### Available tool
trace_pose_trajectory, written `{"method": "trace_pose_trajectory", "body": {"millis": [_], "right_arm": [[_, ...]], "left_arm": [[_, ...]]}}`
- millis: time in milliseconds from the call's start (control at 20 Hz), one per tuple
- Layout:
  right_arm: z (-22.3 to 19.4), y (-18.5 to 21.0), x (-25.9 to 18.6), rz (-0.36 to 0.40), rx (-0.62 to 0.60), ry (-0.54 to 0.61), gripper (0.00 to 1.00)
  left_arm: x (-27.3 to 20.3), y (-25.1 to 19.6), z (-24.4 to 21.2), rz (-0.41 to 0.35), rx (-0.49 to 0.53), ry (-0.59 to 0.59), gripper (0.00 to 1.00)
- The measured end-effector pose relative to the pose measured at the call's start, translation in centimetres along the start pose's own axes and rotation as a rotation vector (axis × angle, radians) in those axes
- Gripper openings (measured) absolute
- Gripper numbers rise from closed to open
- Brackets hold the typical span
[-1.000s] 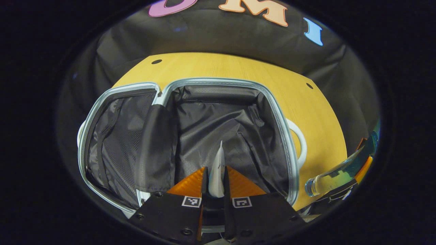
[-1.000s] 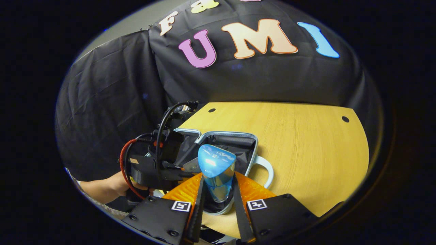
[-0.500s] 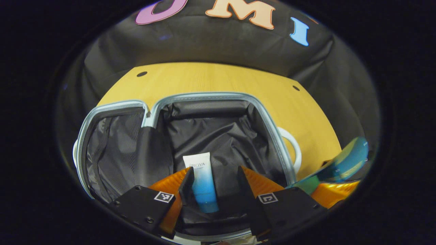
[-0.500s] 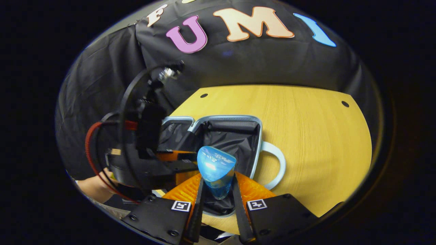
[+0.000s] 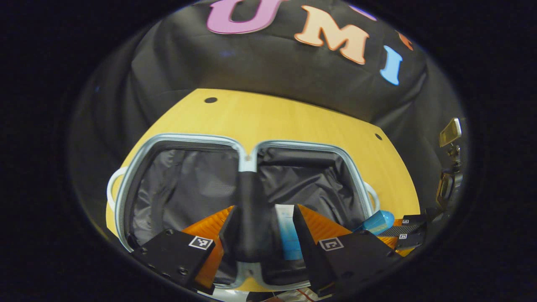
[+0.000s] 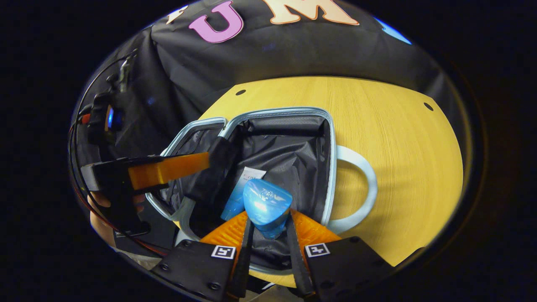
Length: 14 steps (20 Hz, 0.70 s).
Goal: First open the suitcase, pack the skin care products into it, and then close the suitcase.
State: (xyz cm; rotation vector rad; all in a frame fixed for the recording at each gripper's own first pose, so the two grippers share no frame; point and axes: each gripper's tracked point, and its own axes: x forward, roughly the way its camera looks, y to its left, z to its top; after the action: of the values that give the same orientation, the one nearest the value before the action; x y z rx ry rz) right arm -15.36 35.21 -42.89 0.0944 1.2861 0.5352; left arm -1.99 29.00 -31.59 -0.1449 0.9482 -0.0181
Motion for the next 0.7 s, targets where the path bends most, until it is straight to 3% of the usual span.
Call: {"method": "trace_pose_trajectory", "body": {"millis": [50,100,150,200,250,350,400,450,500,600,650,700], "right_arm": [[0.5,0.3,0.6,0.000,0.006,-0.019,0.43],[1.1,0.3,0.9,-0.007,0.003,-0.035,0.54],[1.6,0.7,0.8,-0.003,0.001,-0.051,0.41],[2.1,1.0,0.6,0.003,-0.003,-0.065,0.44],[2.4,1.2,0.7,0.003,-0.004,-0.083,0.51],[2.9,1.4,1.5,-0.008,-0.002,-0.107,0.82],[3.1,1.3,1.0,-0.019,-0.004,-0.115,0.97],[3.1,1.4,0.7,-0.025,-0.007,-0.121,0.93],[3.3,1.4,0.6,-0.030,-0.009,-0.127,0.98],[3.5,1.3,0.6,-0.040,-0.011,-0.135,0.98],[3.6,1.2,0.5,-0.045,-0.010,-0.141,0.99],[3.9,1.0,0.4,-0.050,-0.006,-0.146,0.98]], "left_arm": [[-0.4,1.8,0.4,0.028,-0.020,-0.011,0.76],[-1.0,3.9,1.0,0.065,-0.044,-0.032,0.76],[-1.3,5.8,1.5,0.095,-0.071,-0.052,0.76],[-1.9,7.8,1.9,0.123,-0.102,-0.068,0.76],[-2.3,9.6,2.4,0.149,-0.132,-0.080,0.76],[-2.9,13.8,2.9,0.210,-0.179,-0.102,0.81],[-3.1,15.8,3.2,0.244,-0.197,-0.112,0.76],[-3.5,18.0,3.6,0.278,-0.212,-0.124,0.76],[-3.7,19.9,3.5,0.310,-0.227,-0.129,0.76],[-3.9,23.1,3.3,0.364,-0.245,-0.129,0.76],[-3.9,24.6,3.2,0.384,-0.249,-0.127,0.81],[-3.8,26.0,3.0,0.405,-0.254,-0.119,0.76]]}}
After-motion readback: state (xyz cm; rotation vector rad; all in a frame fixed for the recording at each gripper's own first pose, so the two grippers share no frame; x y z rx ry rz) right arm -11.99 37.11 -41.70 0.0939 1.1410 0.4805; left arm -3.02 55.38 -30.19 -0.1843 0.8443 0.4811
